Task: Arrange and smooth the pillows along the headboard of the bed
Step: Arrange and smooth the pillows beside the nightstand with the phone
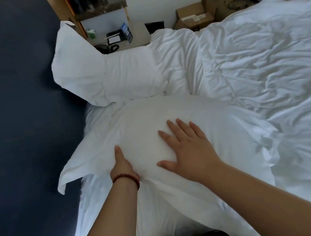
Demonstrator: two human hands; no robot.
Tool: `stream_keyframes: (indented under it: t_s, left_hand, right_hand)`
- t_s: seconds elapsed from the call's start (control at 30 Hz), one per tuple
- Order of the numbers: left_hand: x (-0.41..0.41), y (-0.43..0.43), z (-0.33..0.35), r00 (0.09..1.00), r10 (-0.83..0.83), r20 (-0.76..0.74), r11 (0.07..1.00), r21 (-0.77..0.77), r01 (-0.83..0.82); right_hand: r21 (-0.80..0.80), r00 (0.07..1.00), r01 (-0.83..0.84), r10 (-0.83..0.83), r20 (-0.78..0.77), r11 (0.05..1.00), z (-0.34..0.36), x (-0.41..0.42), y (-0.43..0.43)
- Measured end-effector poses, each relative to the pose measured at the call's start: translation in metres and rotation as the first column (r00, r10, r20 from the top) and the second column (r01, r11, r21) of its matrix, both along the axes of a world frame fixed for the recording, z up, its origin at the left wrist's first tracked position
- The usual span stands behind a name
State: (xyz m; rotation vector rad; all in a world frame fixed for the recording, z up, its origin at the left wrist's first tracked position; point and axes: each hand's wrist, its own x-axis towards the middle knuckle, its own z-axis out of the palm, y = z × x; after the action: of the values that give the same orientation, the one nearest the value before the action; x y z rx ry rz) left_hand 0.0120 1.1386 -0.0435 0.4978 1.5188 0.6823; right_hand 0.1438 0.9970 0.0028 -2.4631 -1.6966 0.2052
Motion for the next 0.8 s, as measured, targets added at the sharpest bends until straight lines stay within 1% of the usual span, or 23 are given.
stream_keyframes:
  t_s: [0.1, 0.17, 0.2, 0.23, 0.27, 0.3, 0.33, 0.37, 0.4, 0.47, 0.5, 0.57, 0.6, 0.63, 0.67, 0.7, 0.73, 0.77, 0.8]
  left_hand:
    - [-0.024, 0.000, -0.017, 0.993, -0.117, -0.006, 0.993, -0.027, 0.117]
    - [-0.034, -0.007, -0.029, 0.969, -0.246, -0.023, 0.969, -0.038, 0.245]
    - [-0.036, -0.013, -0.033, 0.946, -0.317, -0.068, 0.948, -0.030, 0.316]
    - [-0.038, -0.019, -0.041, 0.906, -0.401, -0.138, 0.916, -0.031, 0.401]
    - [-0.038, -0.030, -0.046, 0.839, -0.486, -0.243, 0.871, -0.054, 0.489]
    - [-0.037, -0.042, -0.048, 0.755, -0.552, -0.353, 0.821, -0.070, 0.567]
    - [-0.035, -0.057, -0.045, 0.668, -0.591, -0.451, 0.766, -0.054, 0.641]
    - [-0.034, -0.074, -0.042, 0.584, -0.616, -0.528, 0.688, 0.000, 0.725]
    - [-0.033, -0.092, -0.037, 0.510, -0.634, -0.582, 0.584, 0.071, 0.808]
    - [-0.030, -0.119, -0.029, 0.376, -0.659, -0.651, 0.336, 0.193, 0.922]
    - [-0.027, -0.128, -0.027, 0.299, -0.651, -0.698, 0.189, 0.232, 0.954]
    - [-0.017, -0.144, -0.019, 0.136, -0.580, -0.803, -0.116, 0.246, 0.962]
    - [-0.011, -0.150, -0.015, 0.076, -0.533, -0.842, -0.251, 0.244, 0.937]
    - [-0.005, -0.156, -0.013, 0.027, -0.486, -0.874, -0.365, 0.231, 0.902]
    - [0.000, -0.162, -0.012, -0.016, -0.440, -0.898, -0.453, 0.206, 0.868]
    - [0.003, -0.167, -0.014, -0.060, -0.390, -0.919, -0.515, 0.164, 0.841]
    - [0.005, -0.171, -0.019, -0.106, -0.327, -0.939, -0.557, 0.101, 0.824]
    - [0.006, -0.173, -0.025, -0.153, -0.262, -0.953, -0.577, 0.028, 0.816]
    - [0.006, -0.176, -0.031, -0.188, -0.205, -0.961, -0.584, -0.034, 0.811]
  right_hand:
    - [-0.007, 0.999, 0.030, -0.029, 0.028, 1.000, -0.016, -0.026, -0.018]
    - [0.006, 0.993, 0.097, -0.097, 0.063, 0.995, -0.031, -0.036, -0.039]
    - [0.011, 0.986, 0.149, -0.149, 0.075, 0.989, -0.039, -0.038, -0.051]
    - [0.012, 0.976, 0.203, -0.203, 0.080, 0.979, -0.049, -0.039, -0.064]
    - [0.016, 0.964, 0.252, -0.252, 0.081, 0.968, -0.058, -0.041, -0.079]
    - [0.023, 0.950, 0.304, -0.305, 0.071, 0.952, -0.065, -0.043, -0.095]
    - [0.029, 0.932, 0.357, -0.358, 0.052, 0.934, -0.073, -0.046, -0.111]
    - [0.019, 0.914, 0.405, -0.405, 0.027, 0.914, -0.078, -0.047, -0.126]
    - [-0.006, 0.896, 0.443, -0.443, -0.009, 0.897, -0.084, -0.049, -0.139]
    - [-0.022, 0.860, 0.502, -0.501, -0.098, 0.865, -0.091, -0.053, -0.160]
    - [-0.014, 0.835, 0.534, -0.530, -0.148, 0.846, -0.093, -0.055, -0.168]
    - [-0.004, 0.756, 0.619, -0.596, -0.271, 0.786, -0.096, -0.054, -0.180]
    - [-0.017, 0.696, 0.667, -0.632, -0.340, 0.745, -0.097, -0.052, -0.185]
    - [-0.048, 0.625, 0.716, -0.670, -0.401, 0.696, -0.099, -0.047, -0.190]
    - [-0.084, 0.550, 0.758, -0.703, -0.452, 0.647, -0.102, -0.041, -0.195]
    - [-0.130, 0.466, 0.792, -0.727, -0.505, 0.597, -0.105, -0.033, -0.201]
    - [-0.166, 0.376, 0.818, -0.730, -0.570, 0.550, -0.106, -0.027, -0.205]
    - [-0.201, 0.273, 0.839, -0.710, -0.649, 0.506, -0.108, -0.019, -0.209]
    - [-0.213, 0.173, 0.856, -0.649, -0.741, 0.471, -0.109, -0.014, -0.212]
